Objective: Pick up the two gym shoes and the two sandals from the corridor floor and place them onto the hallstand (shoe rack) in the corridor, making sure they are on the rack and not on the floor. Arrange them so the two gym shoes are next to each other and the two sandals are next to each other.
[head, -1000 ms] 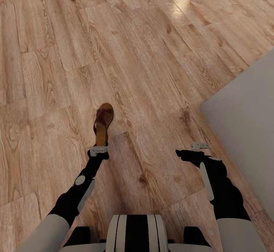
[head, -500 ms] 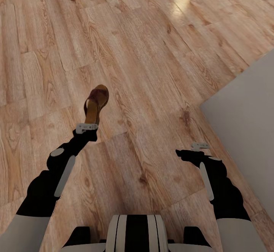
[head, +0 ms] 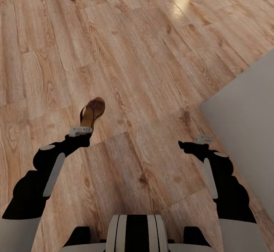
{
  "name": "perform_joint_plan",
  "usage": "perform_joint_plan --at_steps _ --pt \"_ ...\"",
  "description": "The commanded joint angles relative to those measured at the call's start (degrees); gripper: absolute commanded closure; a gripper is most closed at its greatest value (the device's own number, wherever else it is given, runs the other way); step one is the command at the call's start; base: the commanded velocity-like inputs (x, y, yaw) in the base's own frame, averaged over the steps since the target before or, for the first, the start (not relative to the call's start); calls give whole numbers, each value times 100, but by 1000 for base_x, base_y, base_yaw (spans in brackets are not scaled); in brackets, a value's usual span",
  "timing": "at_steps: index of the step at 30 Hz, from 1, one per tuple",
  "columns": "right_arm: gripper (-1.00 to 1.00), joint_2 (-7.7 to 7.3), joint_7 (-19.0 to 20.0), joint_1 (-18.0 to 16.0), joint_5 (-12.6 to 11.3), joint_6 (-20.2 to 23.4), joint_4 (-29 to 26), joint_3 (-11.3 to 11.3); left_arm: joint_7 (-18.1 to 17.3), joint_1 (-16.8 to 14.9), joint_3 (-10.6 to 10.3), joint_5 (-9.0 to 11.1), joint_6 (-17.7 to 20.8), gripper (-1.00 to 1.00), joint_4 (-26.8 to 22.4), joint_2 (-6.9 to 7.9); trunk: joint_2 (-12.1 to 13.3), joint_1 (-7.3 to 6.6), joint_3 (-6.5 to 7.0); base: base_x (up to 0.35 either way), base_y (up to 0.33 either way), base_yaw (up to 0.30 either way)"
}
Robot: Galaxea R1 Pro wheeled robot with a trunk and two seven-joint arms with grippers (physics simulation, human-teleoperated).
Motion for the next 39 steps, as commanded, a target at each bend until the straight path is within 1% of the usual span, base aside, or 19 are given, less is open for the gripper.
perform_joint_plan --at_steps 1,8,13,17,18,20,22,27,36,38,39 --pt "-100 2 35 -2 8 32 -30 -8 -8 7 5 14 32 100 2 0 -1 -1 -3 0 0 0" --pt "-100 13 56 -2 0 27 -69 16 -9 30 15 27 47 100 215 -28 -1 -1 -3 0 0 0" --pt "-100 29 61 -2 -32 0 -71 26 -14 38 10 41 45 100 627 -39 -1 -1 -3 0 0 0" --pt "-100 31 61 -2 -45 -5 -71 27 -17 40 8 45 36 100 756 -55 -1 -1 -3 0 0 0" --pt "-100 31 61 -2 -51 -6 -71 36 -20 40 8 51 28 100 902 -89 -1 -1 -3 0 0 0" --pt "-100 32 61 -2 -52 -8 -71 61 -23 42 5 49 22 100 1011 -119 -1 -1 -3 0 0 0" --pt "-100 32 61 -2 -52 -12 -71 93 -26 41 2 44 17 100 1160 -221 -1 -1 -3 0 0 0" --pt "-100 32 61 -2 -52 -15 -71 103 -26 40 -1 44 13 100 1182 -280 -1 -1 -3 0 0 0" --pt "-100 32 61 -2 -52 -15 -71 121 -30 40 -9 44 -5 100 1203 -302 -1 -1 2 0 0 0" --pt "-100 32 61 -2 -52 -15 -71 155 -30 40 -9 44 -27 100 1203 -303 -1 -1 9 0 0 0" --pt "-100 32 53 -2 -49 -15 -71 274 -29 40 -10 48 -57 100 1204 -304 -1 -1 15 0 0 0"
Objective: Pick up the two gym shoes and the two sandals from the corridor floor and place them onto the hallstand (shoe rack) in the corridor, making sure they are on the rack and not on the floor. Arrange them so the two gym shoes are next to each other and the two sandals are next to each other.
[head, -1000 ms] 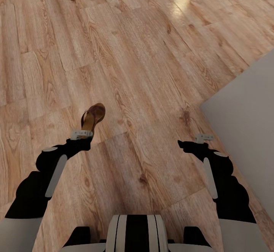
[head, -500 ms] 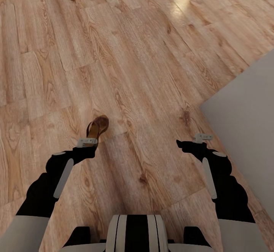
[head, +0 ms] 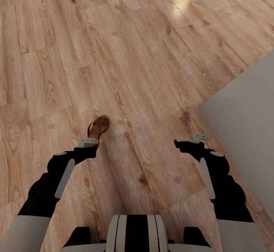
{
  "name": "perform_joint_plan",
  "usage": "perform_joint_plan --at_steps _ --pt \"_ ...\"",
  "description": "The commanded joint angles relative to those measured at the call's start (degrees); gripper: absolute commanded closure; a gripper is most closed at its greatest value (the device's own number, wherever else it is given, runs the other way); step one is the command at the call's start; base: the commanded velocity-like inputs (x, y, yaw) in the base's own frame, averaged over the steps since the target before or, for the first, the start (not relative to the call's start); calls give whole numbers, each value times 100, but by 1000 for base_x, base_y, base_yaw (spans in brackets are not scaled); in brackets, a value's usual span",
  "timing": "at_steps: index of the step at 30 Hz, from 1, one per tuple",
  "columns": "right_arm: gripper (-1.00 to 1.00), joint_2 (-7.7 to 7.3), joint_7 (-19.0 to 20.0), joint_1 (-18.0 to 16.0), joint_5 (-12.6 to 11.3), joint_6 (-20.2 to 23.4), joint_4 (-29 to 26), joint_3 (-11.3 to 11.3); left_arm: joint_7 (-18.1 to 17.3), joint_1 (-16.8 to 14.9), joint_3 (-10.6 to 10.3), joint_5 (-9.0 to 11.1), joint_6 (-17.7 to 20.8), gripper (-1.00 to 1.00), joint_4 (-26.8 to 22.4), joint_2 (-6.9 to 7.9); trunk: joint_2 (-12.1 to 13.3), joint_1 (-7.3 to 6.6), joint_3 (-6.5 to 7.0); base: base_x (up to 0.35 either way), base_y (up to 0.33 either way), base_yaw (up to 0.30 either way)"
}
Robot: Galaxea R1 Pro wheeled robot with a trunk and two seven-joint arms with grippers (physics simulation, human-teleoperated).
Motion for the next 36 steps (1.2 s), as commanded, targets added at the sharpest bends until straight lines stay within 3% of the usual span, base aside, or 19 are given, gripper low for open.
perform_joint_plan --at_steps 1,3,8,36 --pt "-100 3 24 -3 9 28 -6 46 -7 -2 -4 6 17 100 -5 4 -1 -1 4 0 0 0" --pt "-100 3 1 -3 19 23 -6 349 -7 -1 -4 9 0 100 -2 3 -1 -1 21 0 0 0" --pt "-100 3 -12 -3 29 22 -6 586 -7 -2 -8 4 -8 100 124 -46 0 -3 87 0 0 0" --pt "-100 3 -13 -1 40 26 -6 616 -6 -2 -5 1 -18 100 189 -111 38 -75 966 0 0 0"
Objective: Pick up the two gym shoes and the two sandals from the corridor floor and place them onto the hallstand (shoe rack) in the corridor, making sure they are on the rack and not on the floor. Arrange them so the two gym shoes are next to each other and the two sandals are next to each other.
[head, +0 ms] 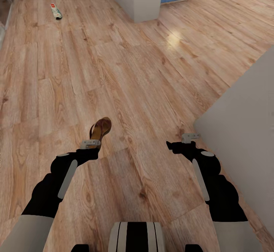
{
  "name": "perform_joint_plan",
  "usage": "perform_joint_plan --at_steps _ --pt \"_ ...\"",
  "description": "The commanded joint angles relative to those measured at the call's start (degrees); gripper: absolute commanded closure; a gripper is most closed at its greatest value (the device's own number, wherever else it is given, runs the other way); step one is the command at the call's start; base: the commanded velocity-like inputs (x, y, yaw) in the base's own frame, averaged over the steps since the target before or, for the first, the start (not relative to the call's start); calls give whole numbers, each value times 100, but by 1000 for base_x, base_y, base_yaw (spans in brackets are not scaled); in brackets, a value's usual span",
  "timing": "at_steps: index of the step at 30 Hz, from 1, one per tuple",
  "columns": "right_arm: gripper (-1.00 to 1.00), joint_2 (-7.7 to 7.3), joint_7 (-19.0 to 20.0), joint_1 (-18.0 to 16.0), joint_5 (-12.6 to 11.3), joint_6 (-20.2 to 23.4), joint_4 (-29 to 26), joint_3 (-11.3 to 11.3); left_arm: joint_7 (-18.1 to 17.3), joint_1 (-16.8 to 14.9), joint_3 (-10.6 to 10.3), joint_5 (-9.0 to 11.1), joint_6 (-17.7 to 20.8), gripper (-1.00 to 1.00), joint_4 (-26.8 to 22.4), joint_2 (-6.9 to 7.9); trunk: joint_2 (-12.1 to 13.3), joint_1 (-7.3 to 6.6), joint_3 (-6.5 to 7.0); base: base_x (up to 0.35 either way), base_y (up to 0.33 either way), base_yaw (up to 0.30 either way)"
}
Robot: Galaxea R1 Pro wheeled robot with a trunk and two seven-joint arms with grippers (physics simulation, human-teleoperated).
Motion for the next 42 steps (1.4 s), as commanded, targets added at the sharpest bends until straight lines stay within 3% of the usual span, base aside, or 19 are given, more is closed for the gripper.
perform_joint_plan --at_steps 1,42 --pt "-100 2 20 -3 5 29 -6 -5 -7 -2 -4 6 24 100 -4 4 0 -3 29 0 0 0" --pt "-100 2 20 -4 -3 30 -6 -5 -6 -2 -1 6 24 100 -4 4 55 -109 1318 0 0 0"
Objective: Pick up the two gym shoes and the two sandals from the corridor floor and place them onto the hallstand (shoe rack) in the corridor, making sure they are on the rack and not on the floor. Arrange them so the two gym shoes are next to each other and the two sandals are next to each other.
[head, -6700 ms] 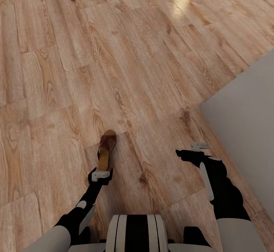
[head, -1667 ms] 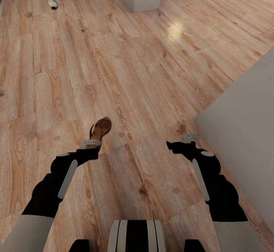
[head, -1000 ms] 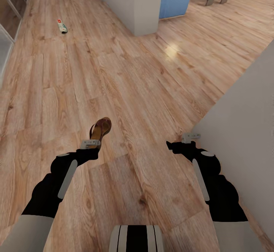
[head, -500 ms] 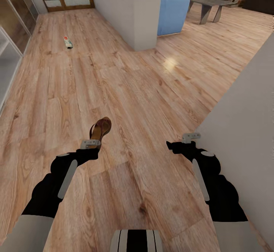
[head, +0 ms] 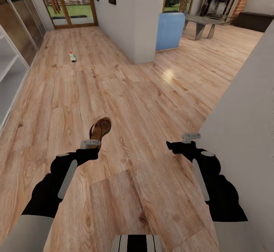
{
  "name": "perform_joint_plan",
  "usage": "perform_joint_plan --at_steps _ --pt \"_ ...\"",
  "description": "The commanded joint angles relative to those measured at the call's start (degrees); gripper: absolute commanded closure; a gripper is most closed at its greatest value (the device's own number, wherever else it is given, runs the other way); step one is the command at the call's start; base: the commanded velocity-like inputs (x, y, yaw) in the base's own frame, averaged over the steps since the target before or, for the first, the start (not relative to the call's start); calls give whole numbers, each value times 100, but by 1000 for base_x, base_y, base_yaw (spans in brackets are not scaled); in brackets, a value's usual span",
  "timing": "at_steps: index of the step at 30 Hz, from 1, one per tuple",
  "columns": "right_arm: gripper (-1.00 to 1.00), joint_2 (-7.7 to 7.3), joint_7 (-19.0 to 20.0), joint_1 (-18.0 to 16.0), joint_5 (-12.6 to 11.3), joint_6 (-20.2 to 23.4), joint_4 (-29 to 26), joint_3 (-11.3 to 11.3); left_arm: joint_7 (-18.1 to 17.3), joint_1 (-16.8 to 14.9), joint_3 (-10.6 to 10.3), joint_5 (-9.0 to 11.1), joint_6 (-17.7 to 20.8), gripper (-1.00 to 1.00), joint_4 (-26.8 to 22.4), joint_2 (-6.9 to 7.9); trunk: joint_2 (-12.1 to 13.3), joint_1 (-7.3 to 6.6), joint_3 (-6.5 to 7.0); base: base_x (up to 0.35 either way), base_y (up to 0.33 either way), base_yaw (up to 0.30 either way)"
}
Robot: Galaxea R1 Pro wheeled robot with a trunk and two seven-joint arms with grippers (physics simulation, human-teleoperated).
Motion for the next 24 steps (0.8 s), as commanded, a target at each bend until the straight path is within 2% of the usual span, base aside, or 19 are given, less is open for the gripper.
perform_joint_plan --at_steps 1,24 --pt "-100 2 19 -3 4 29 -6 -5 -7 -2 -3 7 24 100 -4 4 0 -3 28 0 0 0" --pt "-100 2 23 -3 4 29 -6 -5 -7 -2 -3 7 24 100 -4 4 31 -62 752 0 0 0"
